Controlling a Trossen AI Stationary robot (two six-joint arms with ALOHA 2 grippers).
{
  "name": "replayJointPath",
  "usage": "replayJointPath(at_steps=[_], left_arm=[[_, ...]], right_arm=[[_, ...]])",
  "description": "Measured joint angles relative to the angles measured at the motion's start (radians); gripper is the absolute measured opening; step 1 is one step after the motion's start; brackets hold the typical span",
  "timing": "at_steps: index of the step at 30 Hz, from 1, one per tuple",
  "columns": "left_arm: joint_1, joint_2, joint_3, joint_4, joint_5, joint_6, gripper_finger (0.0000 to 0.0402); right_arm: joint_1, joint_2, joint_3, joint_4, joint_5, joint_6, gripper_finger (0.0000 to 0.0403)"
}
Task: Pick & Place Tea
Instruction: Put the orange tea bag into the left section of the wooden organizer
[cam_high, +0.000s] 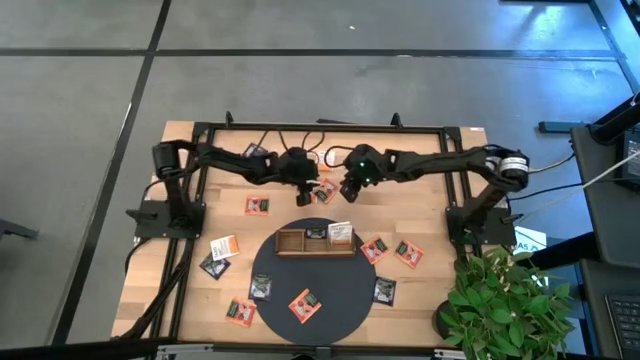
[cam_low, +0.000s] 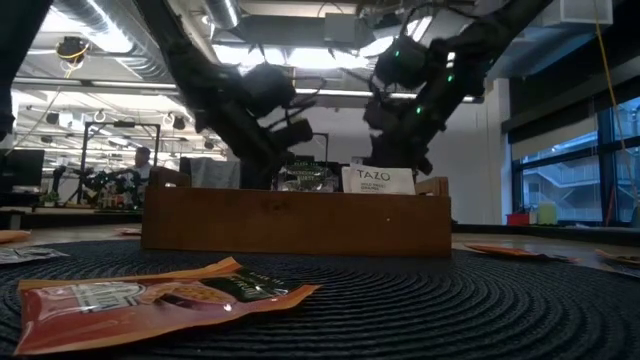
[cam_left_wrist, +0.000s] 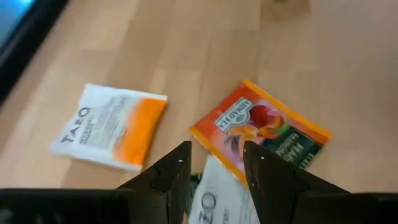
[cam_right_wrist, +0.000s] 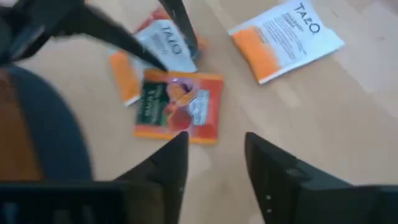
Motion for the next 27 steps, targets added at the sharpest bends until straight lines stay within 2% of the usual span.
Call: replayJointPath(at_steps=[4, 8, 13, 19, 27], left_arm=[[0.000, 0.034, 0.010, -0.005, 0.049, 0.000, 0.0143], [-0.001, 0.046, 0.011, -0.010, 0.047, -0.001, 0.0143], [-0.001, 0.045, 0.011, -0.007, 0.046, -0.003, 0.0143], [-0.005, 0.082, 0.016, 0.016, 0.039, -0.012, 0.0143], [-0.005, 0.175, 0.086, 0.028, 0.046, -0.019, 0.0143]], right_arm=[[-0.018, 0.067, 0.000, 0.051, -0.027, 0.004, 0.0213], [-0.027, 0.125, -0.001, 0.097, -0.063, 0.032, 0.0232], [-0.052, 0.187, 0.000, 0.159, -0.075, 0.125, 0.0228], [-0.096, 0.225, 0.003, 0.193, -0.188, 0.211, 0.0214], [-0.107, 0.230, 0.003, 0.197, -0.272, 0.251, 0.0201]])
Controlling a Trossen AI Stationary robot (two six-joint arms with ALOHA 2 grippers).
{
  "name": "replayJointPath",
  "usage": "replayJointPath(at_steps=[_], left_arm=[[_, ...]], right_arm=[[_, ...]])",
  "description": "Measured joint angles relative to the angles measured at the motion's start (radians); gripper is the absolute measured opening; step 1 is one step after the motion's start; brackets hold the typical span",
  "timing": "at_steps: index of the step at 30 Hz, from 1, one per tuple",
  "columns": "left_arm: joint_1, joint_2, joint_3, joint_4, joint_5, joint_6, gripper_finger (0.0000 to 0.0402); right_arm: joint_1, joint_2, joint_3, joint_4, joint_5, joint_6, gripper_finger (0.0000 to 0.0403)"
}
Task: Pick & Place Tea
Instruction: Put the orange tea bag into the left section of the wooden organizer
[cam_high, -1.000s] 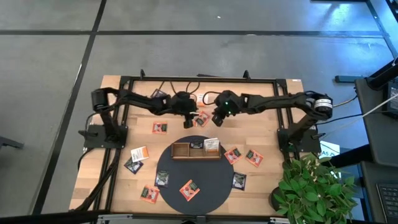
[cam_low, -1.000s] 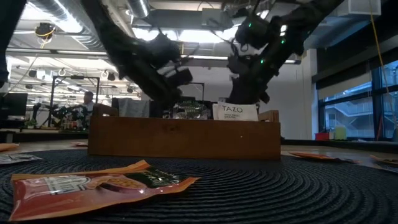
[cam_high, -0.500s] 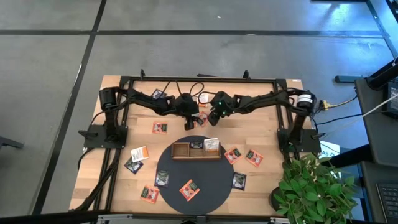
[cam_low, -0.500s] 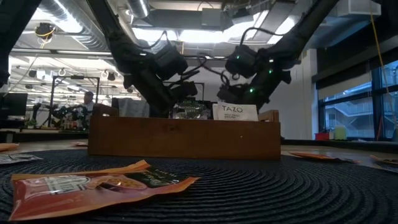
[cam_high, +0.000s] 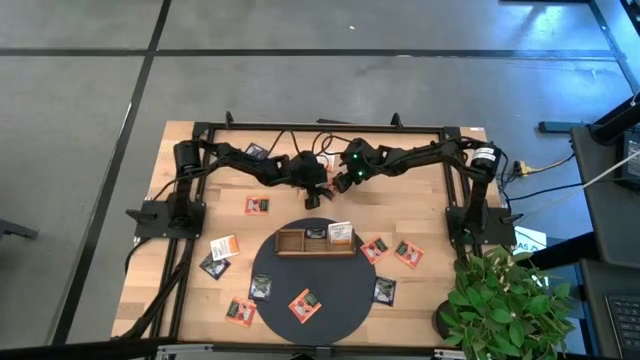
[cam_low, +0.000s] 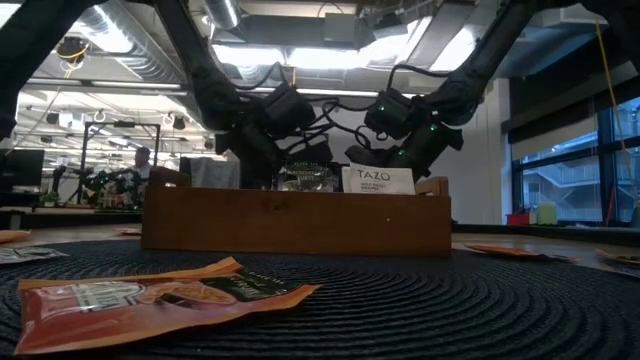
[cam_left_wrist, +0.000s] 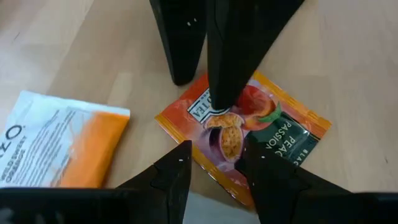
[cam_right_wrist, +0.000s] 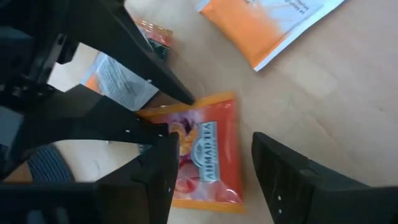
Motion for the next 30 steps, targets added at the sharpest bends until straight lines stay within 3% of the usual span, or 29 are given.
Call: replayJointPath(at_steps=[8, 22, 30], left_arm=[[0.000, 0.005, 0.002, -0.007, -0.006, -0.001, 0.0143], [0.000, 0.006, -0.002, -0.002, -0.006, -0.007, 0.0143], [0.011, -0.051, -0.008, -0.064, -0.012, 0.021, 0.0143]], right_arm=[[0.000, 0.001, -0.001, -0.006, -0.011, -0.018, 0.0164], [-0.003, 0.003, -0.003, -0.015, -0.012, -0.101, 0.0019], [0.001, -0.004, -0.003, -0.013, 0.049, -0.144, 0.0008]])
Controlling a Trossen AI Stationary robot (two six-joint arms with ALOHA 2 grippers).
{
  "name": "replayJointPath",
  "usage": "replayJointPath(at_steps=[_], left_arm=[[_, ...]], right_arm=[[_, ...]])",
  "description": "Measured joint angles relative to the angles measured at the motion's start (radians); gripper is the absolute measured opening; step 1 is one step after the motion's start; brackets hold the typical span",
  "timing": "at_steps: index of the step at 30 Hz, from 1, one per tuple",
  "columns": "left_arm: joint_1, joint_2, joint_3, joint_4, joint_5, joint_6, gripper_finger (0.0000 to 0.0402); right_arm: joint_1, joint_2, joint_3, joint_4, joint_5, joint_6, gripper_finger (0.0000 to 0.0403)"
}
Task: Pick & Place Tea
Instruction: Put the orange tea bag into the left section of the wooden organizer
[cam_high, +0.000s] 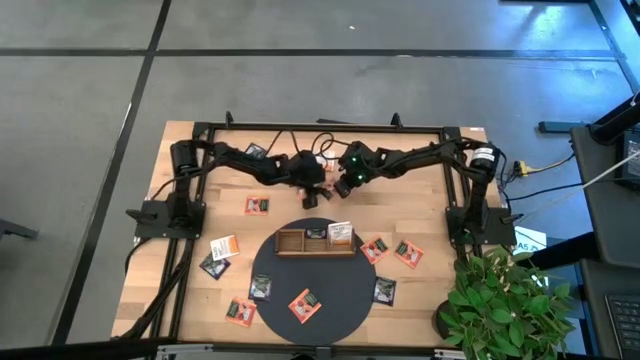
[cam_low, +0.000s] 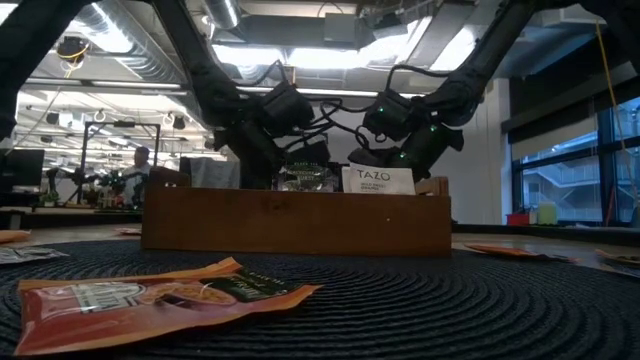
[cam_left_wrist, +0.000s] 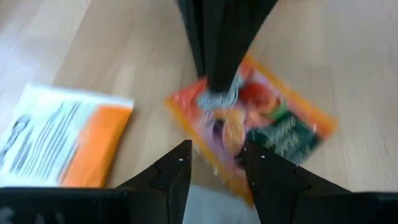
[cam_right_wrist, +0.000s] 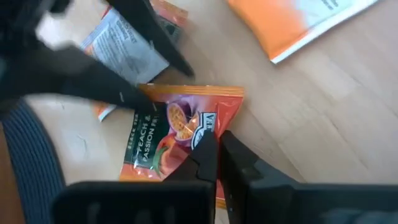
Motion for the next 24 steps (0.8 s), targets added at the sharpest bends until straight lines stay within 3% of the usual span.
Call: replayJointPath(at_steps=[7, 15, 18, 24], left_arm=[[0.033, -0.159, -0.006, -0.155, -0.002, 0.000, 0.0143], [0.095, -0.390, -0.188, -0.029, 0.069, -0.040, 0.0143], [0.127, -0.493, -0.242, -0.008, 0.071, -0.063, 0.0143], [0.176, -0.641, -0.306, -0.010, 0.026, -0.092, 0.0143]], right_arm=[[-0.002, -0.069, -0.004, -0.024, 0.094, -0.039, 0.0008], [0.030, -0.204, -0.002, -0.011, 0.141, -0.158, 0.0007], [0.083, -0.260, 0.004, 0.021, 0.178, -0.223, 0.0006], [0.259, -0.298, 0.104, 0.017, 0.390, -0.445, 0.0006]])
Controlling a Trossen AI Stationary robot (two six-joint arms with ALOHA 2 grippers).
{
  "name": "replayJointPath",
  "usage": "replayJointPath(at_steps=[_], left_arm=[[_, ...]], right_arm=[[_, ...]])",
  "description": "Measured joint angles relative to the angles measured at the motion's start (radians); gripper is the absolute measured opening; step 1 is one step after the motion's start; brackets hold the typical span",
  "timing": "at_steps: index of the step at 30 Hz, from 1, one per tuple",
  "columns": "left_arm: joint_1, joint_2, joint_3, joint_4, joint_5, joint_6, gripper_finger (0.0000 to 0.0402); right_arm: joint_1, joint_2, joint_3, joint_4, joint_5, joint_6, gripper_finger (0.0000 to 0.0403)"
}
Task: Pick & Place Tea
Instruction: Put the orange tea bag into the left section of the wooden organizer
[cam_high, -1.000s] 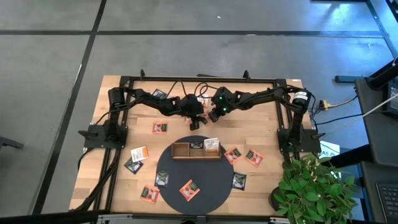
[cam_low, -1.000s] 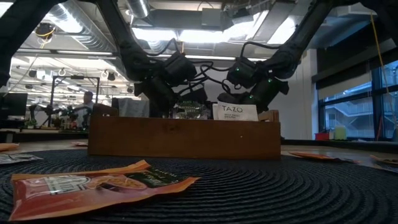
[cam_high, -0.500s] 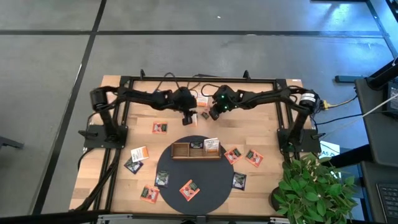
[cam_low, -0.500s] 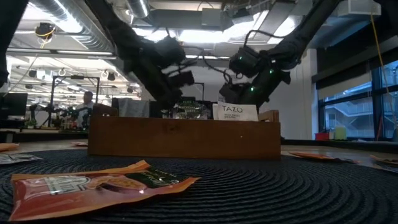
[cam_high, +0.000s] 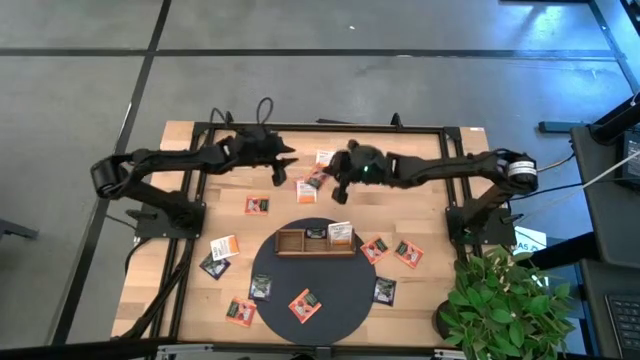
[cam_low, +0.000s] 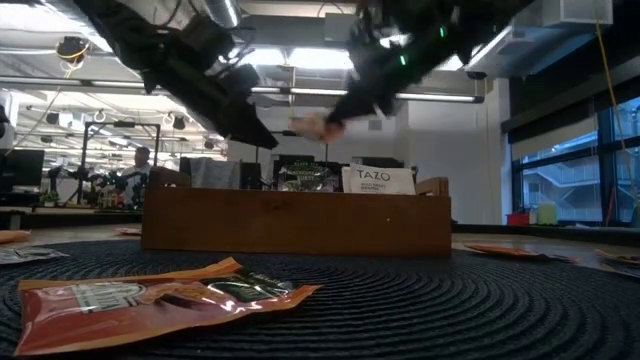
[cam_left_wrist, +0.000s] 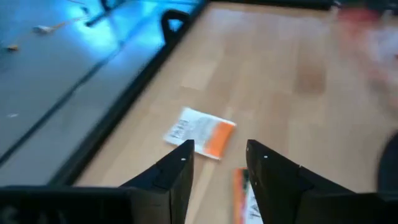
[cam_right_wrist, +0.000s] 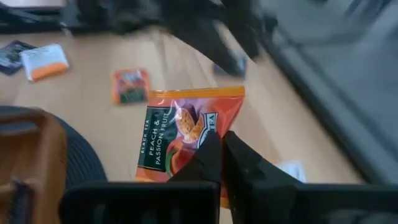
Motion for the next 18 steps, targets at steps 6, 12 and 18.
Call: replayJointPath(at_steps=[6, 12, 18], left_arm=[[0.006, -0.047, -0.036, -0.001, -0.060, -0.007, 0.0143], [-0.004, -0.049, -0.037, 0.003, -0.059, -0.015, 0.0143], [-0.037, -0.049, -0.037, 0.062, -0.018, -0.026, 0.0143]], right_arm=[[0.151, 0.070, 0.110, -0.044, 0.172, -0.124, 0.0006], [0.225, 0.128, 0.151, -0.049, 0.240, -0.165, 0.0006], [0.254, 0.124, 0.152, -0.049, 0.493, -0.127, 0.0007]])
